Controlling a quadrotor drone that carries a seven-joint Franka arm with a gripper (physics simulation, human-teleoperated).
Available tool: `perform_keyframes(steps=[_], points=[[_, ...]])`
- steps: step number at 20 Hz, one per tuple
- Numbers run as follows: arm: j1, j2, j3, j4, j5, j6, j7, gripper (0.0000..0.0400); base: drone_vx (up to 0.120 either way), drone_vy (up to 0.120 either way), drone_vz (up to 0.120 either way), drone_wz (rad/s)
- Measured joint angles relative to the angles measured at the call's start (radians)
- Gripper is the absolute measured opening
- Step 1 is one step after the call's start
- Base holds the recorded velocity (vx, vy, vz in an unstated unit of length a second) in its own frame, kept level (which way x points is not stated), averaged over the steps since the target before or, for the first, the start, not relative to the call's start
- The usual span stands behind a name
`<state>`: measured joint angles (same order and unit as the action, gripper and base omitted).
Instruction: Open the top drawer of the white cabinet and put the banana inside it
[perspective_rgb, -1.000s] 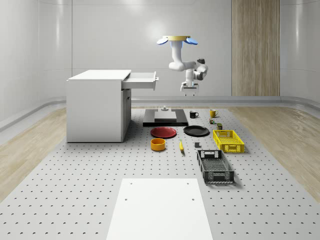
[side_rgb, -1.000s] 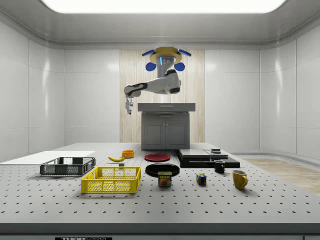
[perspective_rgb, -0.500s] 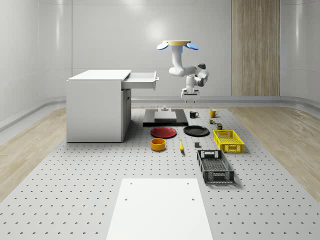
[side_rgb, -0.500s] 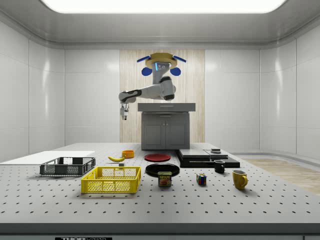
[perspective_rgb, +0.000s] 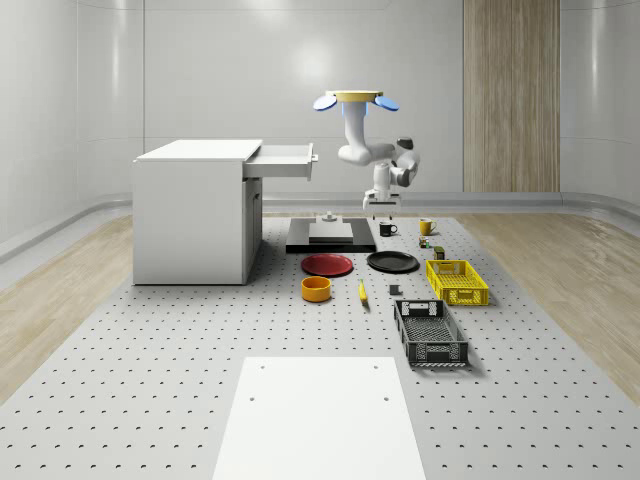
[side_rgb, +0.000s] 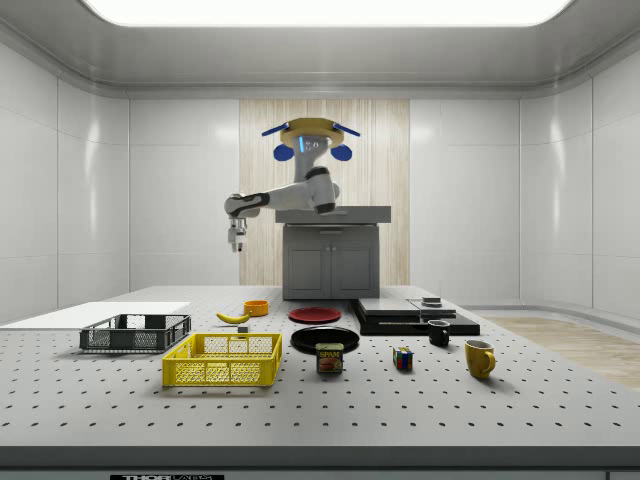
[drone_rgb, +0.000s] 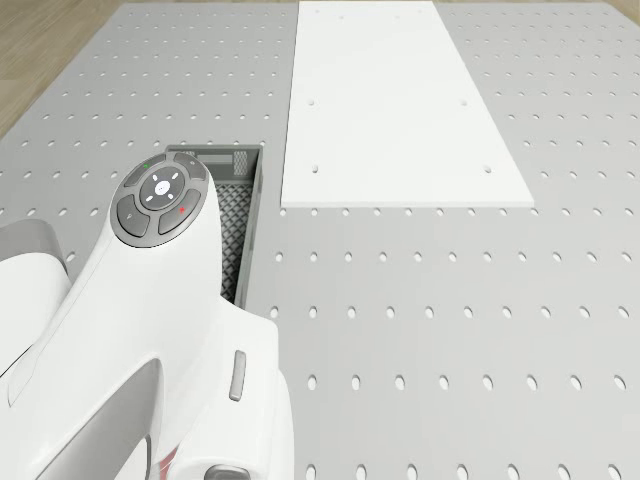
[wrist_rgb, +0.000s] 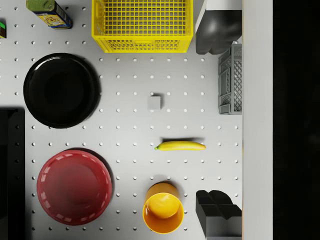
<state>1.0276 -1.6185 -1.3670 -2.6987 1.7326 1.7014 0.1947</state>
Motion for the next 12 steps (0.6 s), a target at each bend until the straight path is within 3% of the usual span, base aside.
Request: perform_keyframes(steps=[4,8,12], points=[[0.0,0.0,0.0,0.0,0.0,0.0,0.0,0.04,0.12,0.0,-0.12,0.0],[0.0,0.001,0.0,0.0,0.0,-0.001,0.0,0.04,0.0,0.0,-0.12,0.0],[0.0,0.001,0.0,0.0,0.0,-0.001,0.0,0.04,0.0,-0.07,-0.12,0.0]])
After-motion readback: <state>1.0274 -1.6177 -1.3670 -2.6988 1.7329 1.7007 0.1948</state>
